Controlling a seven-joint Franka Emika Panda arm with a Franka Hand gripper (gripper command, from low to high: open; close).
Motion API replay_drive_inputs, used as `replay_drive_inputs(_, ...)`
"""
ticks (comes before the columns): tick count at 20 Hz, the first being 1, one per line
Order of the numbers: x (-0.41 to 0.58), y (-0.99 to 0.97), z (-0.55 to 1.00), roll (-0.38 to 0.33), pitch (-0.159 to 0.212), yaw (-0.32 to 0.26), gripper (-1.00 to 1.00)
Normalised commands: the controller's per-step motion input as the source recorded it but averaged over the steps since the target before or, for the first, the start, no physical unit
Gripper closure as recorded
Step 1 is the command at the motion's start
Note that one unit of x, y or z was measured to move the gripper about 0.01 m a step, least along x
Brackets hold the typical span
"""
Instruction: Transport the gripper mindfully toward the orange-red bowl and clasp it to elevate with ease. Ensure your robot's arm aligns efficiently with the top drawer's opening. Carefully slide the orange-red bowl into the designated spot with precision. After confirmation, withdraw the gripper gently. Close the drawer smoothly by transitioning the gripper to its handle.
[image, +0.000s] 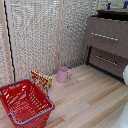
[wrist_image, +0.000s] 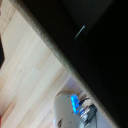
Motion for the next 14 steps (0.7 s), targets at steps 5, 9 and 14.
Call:
replay_drive_inputs(5,0.002,0.01,-0.08,-0.338,0.02,0.188,-1.0)
replay_drive_inputs(9,0.002,0.1,-0.16,-0.374,0.001,0.129,-1.0)
replay_drive_inputs(14,-0.012,0.16,-0.12,-0.375,0.001,0.096,-1.0)
